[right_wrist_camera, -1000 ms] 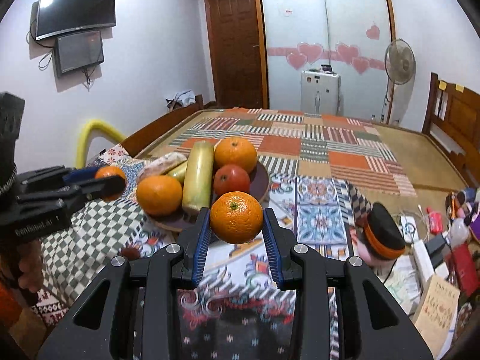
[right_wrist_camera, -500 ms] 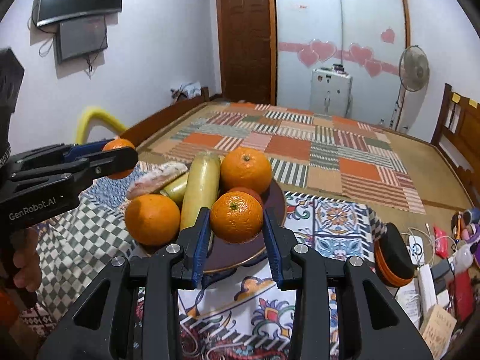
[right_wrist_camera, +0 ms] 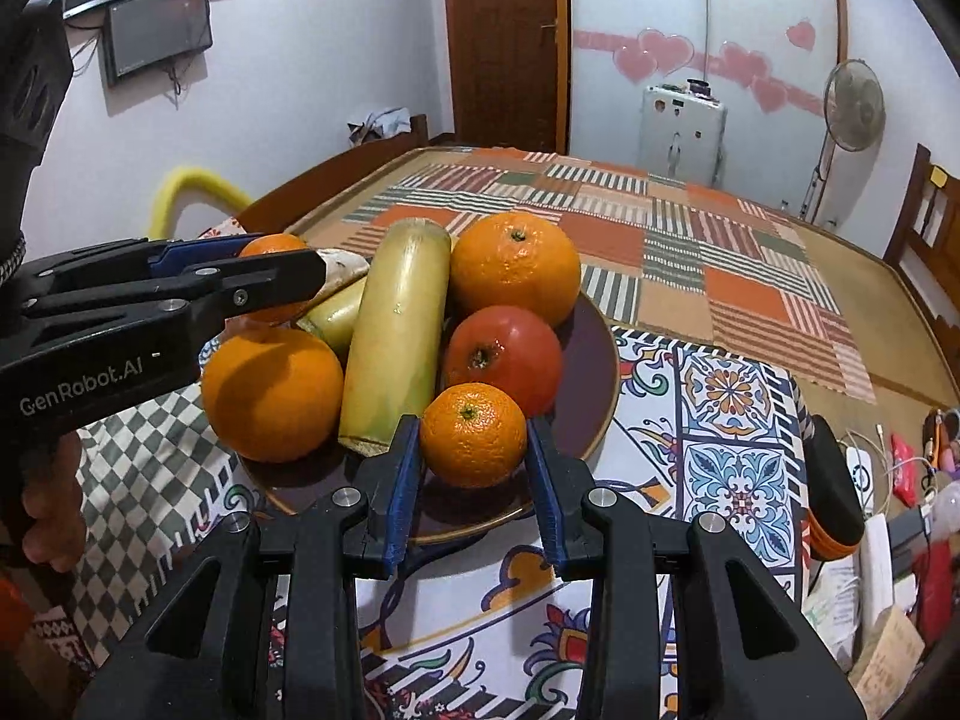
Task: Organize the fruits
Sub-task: 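Carry both small oranges onto the purple plate and release them, then grasp a dark red plum with the left tool while the right tool grasps another plum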
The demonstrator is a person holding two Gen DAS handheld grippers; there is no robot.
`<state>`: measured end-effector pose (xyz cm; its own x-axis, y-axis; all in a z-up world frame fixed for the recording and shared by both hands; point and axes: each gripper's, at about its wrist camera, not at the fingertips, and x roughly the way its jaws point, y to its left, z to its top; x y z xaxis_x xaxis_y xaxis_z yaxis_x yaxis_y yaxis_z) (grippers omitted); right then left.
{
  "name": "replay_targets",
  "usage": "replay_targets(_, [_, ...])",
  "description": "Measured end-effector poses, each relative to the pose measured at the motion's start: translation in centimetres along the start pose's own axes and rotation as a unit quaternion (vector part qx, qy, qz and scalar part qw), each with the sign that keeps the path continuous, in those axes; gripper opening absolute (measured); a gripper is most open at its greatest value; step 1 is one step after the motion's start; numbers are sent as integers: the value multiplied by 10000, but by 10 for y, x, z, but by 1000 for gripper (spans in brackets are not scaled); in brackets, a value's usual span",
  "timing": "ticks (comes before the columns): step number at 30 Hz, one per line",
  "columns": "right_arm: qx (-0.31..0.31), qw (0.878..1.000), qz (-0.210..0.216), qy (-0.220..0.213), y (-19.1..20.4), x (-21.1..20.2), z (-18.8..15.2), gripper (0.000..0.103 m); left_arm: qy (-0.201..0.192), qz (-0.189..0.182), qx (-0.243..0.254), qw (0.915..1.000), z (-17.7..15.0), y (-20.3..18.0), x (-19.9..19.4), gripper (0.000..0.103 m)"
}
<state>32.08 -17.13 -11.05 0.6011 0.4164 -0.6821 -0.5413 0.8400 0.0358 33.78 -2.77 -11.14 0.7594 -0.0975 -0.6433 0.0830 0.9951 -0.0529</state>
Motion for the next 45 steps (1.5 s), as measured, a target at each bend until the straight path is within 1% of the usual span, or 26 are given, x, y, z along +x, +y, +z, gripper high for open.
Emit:
replay_targets(3, [13,10000,-1,7,1,0,1,32,40,-51,-62,10000,1,1,3,39])
replay_targets(5, [17,10000,-16,26,1,0,1,33,13,-54,-72,10000,1,1,2,45])
replay_targets(6, [16,10000,-50,22,-1,1,3,37,-6,-49,-72,10000,1,0,1,48])
replay_targets(7, [18,10000,-91,-3,-1,-1,3,43,-37,-38,-66,10000,1,0,-1,54])
replay_targets(8, [28,9999,-97,-28,0,0,3,46,-91,-11,-46,9999,1,-1,-4,58])
replay_targets(9, [54,9999,-81,-58,-1,-2,3,49,-128,9,-22,9999,0,-1,-6,59])
replay_targets(15, [153,9997,-5,-212,-1,-19,4,49,-331,32,83,9994,-2,-3,-33,60])
replay_targets(17, [161,9995,36,-285,2,-28,3,49,-420,30,90,9991,-4,-2,-47,62])
replay_targets(20, [145,9989,55,-433,8,-42,2,49,-585,69,114,9982,-12,1,-68,67])
replay_targets(22, [131,9985,46,-526,12,-50,2,49,-674,105,111,9976,-18,5,-82,68])
replay_targets(27, [166,9974,190,-680,25,-67,-6,49,-744,146,90,9971,-36,12,-113,70])
replay_targets(31, [134,9970,253,-713,37,-73,-14,49,-789,233,150,9965,-53,17,-131,77])
replay_targets(32, [112,9971,266,-704,42,-73,-17,49,-790,256,165,9964,-57,18,-134,80])
replay_targets(36, [20,9977,315,-600,57,-70,-28,49,-778,353,270,9960,-77,22,-146,84])
replay_targets(38, [-48,9981,322,-524,65,-67,-36,49,-759,401,320,9958,-86,24,-149,89])
replay_targets(43, [-125,9983,538,-168,80,-52,-57,49,-592,329,266,9973,-106,30,-149,95])
replay_targets(45, [-128,9979,643,-2,87,-46,-64,49,-519,303,197,9980,-115,32,-148,96])
